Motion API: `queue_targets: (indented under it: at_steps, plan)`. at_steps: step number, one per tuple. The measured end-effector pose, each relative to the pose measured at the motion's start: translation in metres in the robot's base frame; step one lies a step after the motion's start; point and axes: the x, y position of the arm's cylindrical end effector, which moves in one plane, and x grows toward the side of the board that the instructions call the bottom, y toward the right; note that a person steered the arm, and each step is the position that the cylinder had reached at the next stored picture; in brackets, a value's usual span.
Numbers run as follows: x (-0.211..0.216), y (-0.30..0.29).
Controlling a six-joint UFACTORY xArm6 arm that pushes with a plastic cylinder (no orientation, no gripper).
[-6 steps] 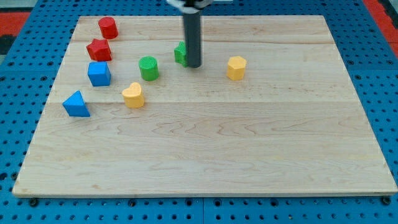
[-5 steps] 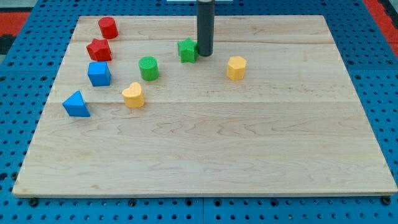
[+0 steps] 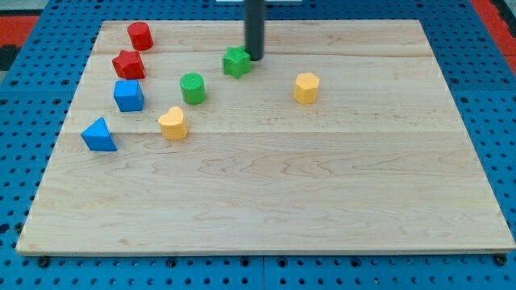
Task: Move green star to the green circle
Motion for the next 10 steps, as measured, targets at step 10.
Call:
queue_targets:
  at_steps: [10]
  plan:
    - [0.016,-0.142]
